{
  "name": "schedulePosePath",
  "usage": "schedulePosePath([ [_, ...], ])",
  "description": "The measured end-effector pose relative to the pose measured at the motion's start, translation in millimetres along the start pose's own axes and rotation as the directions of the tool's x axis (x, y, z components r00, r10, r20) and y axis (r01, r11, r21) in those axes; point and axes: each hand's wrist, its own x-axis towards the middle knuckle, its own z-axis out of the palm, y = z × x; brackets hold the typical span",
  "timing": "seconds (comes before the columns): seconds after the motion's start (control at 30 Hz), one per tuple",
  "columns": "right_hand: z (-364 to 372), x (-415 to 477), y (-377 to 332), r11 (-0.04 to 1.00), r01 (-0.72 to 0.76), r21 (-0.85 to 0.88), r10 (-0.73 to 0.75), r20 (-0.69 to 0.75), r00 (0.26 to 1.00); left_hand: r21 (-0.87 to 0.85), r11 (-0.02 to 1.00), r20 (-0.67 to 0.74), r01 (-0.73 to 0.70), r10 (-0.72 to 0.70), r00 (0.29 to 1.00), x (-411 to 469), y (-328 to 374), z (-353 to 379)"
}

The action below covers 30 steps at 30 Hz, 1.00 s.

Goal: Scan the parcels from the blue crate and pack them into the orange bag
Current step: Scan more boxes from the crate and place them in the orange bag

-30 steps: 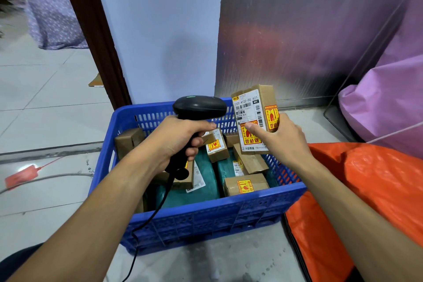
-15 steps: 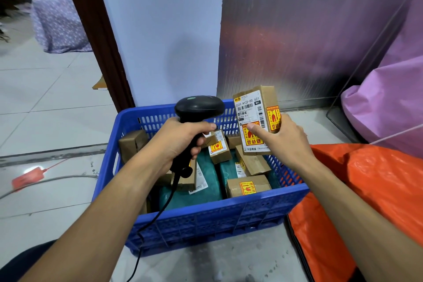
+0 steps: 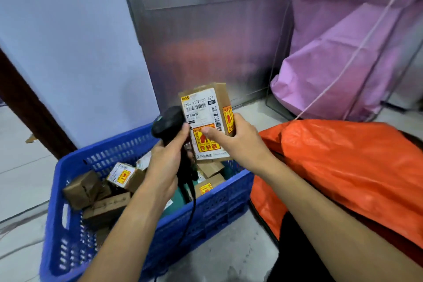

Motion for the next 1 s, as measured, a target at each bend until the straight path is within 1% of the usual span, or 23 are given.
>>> schedulePosePath([
  [0.1, -33, -6, 12, 0.986, -0.035, 0.161, 0.039, -0.022, 0.999, 0.039, 0.999, 0.037, -0.035, 0.034, 0.999, -2, -8, 36],
  [0.17, -55, -11, 27, 0.966, -0.084, 0.245, 0.102, -0.062, 0.993, 0.088, 0.996, 0.049, -0.030, 0.025, 0.998, 0, -22, 59],
  [0.23, -74, -19, 42, 0.960, -0.103, 0.259, 0.152, -0.178, 0.972, 0.149, 0.989, 0.082, -0.014, 0.002, 0.997, 2, -43, 80],
  [0.3, -89, -28, 66, 0.973, -0.090, 0.214, 0.155, -0.311, 0.938, 0.201, 0.979, 0.126, 0.022, -0.048, 0.991, 5, -71, 99],
  [0.33, -95, -34, 78, 0.975, -0.095, 0.202, 0.159, -0.331, 0.930, 0.217, 0.975, 0.139, 0.048, -0.079, 0.987, 4, -85, 107],
  [0.43, -103, -53, 123, 0.958, -0.117, 0.262, 0.195, -0.298, 0.934, 0.223, 0.967, 0.149, 0.127, -0.163, 0.975, 3, -132, 120],
  [0.5, -103, -69, 161, 0.954, -0.164, 0.250, 0.234, -0.283, 0.930, 0.197, 0.954, 0.152, 0.224, -0.256, 0.955, 2, -169, 121],
  [0.57, -97, -88, 199, 0.959, -0.221, 0.179, 0.264, -0.266, 0.927, 0.206, 0.929, 0.127, 0.307, -0.337, 0.933, 0, -206, 114],
  [0.63, -87, -103, 240, 0.945, -0.309, 0.104, 0.325, -0.241, 0.914, 0.242, 0.900, 0.080, 0.361, -0.390, 0.917, 1, -241, 104],
  [0.7, -76, -115, 277, 0.918, -0.395, 0.042, 0.396, -0.163, 0.904, 0.258, 0.867, 0.027, 0.426, -0.447, 0.894, 4, -273, 95],
  [0.77, -66, -121, 301, 0.896, -0.442, -0.027, 0.437, -0.113, 0.892, 0.276, 0.834, -0.028, 0.478, -0.490, 0.871, 8, -296, 92],
  [0.83, -53, -122, 330, 0.853, -0.521, -0.017, 0.519, -0.067, 0.852, 0.269, 0.809, -0.068, 0.523, -0.526, 0.848, 17, -324, 91],
  [0.9, -46, -115, 353, 0.799, -0.600, 0.040, 0.601, -0.022, 0.799, 0.251, 0.791, -0.096, 0.557, -0.553, 0.828, 28, -345, 93],
  [0.97, -39, -104, 370, 0.771, -0.629, 0.104, 0.634, -0.022, 0.773, 0.266, 0.776, -0.101, 0.573, -0.568, 0.816, 42, -361, 99],
  [1.0, -36, -97, 377, 0.748, -0.648, 0.140, 0.659, -0.042, 0.751, 0.281, 0.777, -0.106, 0.563, -0.558, 0.823, 50, -365, 104],
])
